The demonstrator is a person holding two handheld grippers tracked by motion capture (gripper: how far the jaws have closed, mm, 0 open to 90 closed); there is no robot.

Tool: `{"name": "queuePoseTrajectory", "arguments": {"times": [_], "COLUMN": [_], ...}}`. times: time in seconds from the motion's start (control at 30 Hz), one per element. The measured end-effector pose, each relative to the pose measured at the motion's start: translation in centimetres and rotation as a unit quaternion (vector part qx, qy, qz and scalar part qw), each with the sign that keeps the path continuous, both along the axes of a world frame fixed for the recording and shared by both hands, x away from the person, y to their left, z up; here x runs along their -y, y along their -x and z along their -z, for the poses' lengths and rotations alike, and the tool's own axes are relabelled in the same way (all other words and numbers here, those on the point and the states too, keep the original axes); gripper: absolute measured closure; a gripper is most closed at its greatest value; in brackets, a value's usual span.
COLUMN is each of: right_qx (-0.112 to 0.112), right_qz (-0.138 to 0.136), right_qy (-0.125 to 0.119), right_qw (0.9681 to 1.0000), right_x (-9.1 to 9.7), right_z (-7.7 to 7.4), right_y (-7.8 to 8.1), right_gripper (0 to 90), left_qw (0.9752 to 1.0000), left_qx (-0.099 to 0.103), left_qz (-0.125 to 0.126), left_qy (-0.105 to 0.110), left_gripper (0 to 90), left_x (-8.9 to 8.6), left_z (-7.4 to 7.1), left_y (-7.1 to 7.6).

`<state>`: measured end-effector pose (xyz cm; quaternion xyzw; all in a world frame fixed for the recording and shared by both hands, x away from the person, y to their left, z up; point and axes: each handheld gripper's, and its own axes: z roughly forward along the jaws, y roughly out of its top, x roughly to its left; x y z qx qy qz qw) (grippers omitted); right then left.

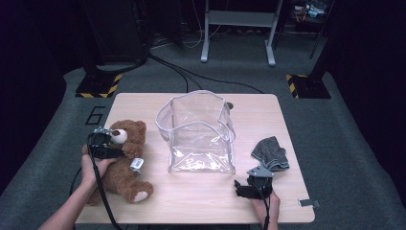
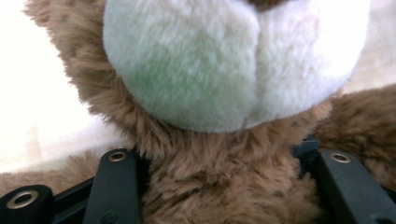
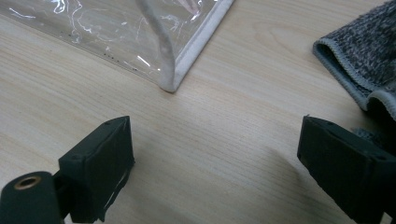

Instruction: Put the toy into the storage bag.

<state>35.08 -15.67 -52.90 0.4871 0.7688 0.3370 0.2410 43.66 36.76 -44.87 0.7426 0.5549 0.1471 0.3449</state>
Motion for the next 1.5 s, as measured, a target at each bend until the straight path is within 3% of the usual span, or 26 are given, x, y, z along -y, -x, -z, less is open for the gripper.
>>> {"name": "queuePoseTrajectory", "arguments": {"times": [0.13, 0.23, 0.47, 0.6, 0.93, 1.27, 1.5], "right_qx": [-0.003, -0.001, -0.005, -0.004, -0.011, -0.012, -0.012], "right_qz": [-0.006, -0.002, 0.004, 0.001, 0.001, 0.0, 0.0], "right_qy": [0.001, 0.003, -0.001, 0.002, -0.003, -0.004, -0.004], "right_qw": [1.0, 1.0, 1.0, 1.0, 0.9999, 0.9999, 0.9999], "right_x": [0.2, 0.1, 0.1, 0.2, 0.2, 0.2, 0.2], "right_z": [0.0, 0.1, 0.0, 0.0, 0.0, 0.0, 0.0], "right_y": [-0.1, -0.1, -0.1, -0.1, -0.1, -0.1, -0.1], "right_gripper": [9.5, 9.4, 9.5, 9.5, 9.7, 9.7, 9.7], "left_qw": [0.9991, 0.998, 0.9926, 0.9911, 0.9835, 0.9762, 0.9733], "left_qx": [0.04, 0.059, 0.114, 0.124, 0.169, 0.206, 0.219], "left_qz": [-0.015, -0.022, -0.041, -0.045, -0.059, -0.066, -0.069], "left_qy": [0.006, 0.007, 0.013, 0.017, 0.026, 0.014, 0.004], "left_gripper": [47.2, 47.6, 49.4, 49.9, 49.9, 49.9, 49.9], "left_x": [-0.1, -0.2, -0.1, -0.2, -0.1, 0.3, 0.8], "left_z": [-1.2, -2.2, -3.4, -3.8, -5.6, -8.2, -9.4], "left_y": [-0.1, 0.0, -0.3, -0.4, -1.0, -1.5, -2.5]}}
